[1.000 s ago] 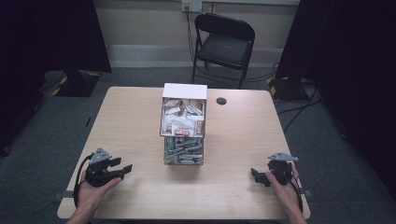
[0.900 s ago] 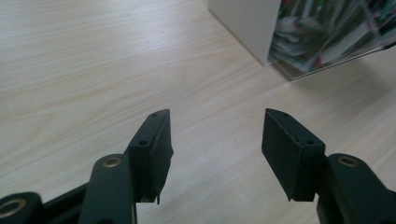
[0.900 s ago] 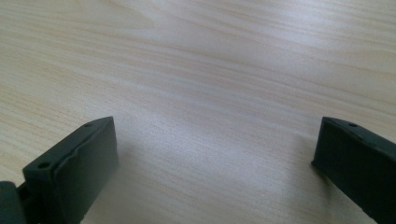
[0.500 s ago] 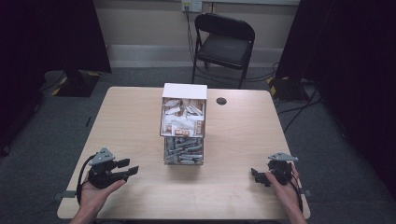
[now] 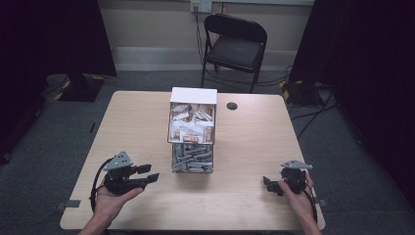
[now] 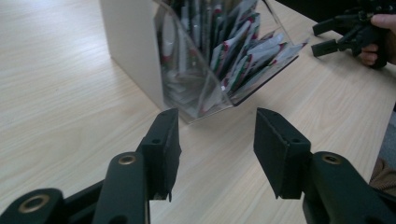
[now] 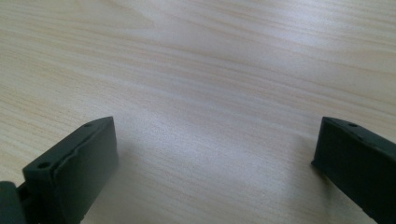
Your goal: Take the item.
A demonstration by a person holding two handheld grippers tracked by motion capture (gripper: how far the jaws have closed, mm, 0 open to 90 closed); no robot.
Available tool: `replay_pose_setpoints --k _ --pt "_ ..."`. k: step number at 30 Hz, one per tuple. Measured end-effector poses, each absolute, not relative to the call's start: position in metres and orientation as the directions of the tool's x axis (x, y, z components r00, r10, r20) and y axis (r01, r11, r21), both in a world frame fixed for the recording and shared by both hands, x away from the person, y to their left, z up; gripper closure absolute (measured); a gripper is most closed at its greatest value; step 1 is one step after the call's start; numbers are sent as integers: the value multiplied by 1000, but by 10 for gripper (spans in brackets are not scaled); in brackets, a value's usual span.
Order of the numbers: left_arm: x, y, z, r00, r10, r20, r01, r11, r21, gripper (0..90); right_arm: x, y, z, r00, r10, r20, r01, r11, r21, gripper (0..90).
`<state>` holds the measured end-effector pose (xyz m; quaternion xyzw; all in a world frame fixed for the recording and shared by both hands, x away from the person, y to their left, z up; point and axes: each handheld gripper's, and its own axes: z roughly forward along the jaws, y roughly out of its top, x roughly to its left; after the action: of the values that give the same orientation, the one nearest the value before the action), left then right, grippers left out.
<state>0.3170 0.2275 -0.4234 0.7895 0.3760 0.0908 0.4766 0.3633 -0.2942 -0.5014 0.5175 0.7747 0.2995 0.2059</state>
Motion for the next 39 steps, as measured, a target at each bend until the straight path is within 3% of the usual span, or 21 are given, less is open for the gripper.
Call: replay_pose_setpoints --k 24,39 --pt "335 172 -411 801 558 -217 444 -310 841 720 363 -294 -501 -380 925 -9 679 285 677 0" --pt "351 144 -415 823 524 -222 438 -335 834 722 363 -294 -501 -381 925 -10 677 286 678 0"
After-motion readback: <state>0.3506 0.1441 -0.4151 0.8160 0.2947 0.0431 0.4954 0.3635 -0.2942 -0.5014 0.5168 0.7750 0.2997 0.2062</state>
